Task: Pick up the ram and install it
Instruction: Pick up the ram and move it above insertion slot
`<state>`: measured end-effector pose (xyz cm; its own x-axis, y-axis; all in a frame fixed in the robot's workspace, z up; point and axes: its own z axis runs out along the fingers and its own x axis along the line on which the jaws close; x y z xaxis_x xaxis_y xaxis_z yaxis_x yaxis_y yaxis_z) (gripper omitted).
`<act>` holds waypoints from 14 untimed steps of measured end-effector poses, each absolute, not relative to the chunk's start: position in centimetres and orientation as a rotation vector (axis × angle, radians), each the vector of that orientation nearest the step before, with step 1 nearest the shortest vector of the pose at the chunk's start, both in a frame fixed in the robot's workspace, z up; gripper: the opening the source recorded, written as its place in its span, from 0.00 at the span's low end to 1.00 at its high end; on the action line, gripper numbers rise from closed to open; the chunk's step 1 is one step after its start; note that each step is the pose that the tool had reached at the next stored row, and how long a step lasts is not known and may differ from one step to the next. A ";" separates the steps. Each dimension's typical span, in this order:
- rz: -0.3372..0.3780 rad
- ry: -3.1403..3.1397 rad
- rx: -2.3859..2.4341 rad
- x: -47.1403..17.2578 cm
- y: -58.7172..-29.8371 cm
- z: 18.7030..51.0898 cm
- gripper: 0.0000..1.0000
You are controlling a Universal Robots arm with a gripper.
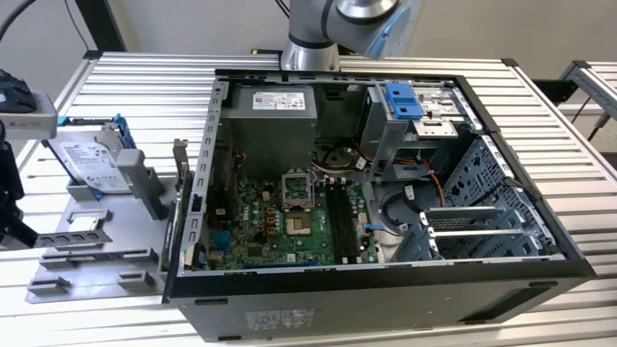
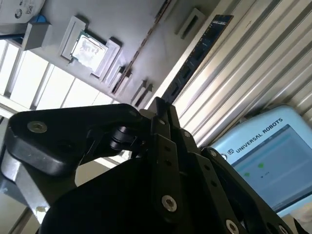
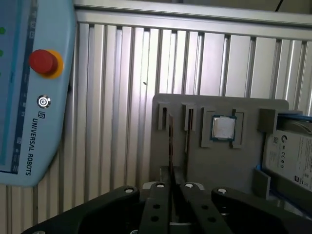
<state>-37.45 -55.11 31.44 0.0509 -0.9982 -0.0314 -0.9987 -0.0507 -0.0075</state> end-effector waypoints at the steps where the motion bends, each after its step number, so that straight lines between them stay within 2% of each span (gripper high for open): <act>1: 0.027 2.146 -2.258 -37.5 -55.1 31.7 0.00; 14: 0.026 2.146 -2.259 -37.5 -55.1 34.4 0.00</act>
<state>-37.45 -55.12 34.44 0.0511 -0.9983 -0.0297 -0.9987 -0.0509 -0.0073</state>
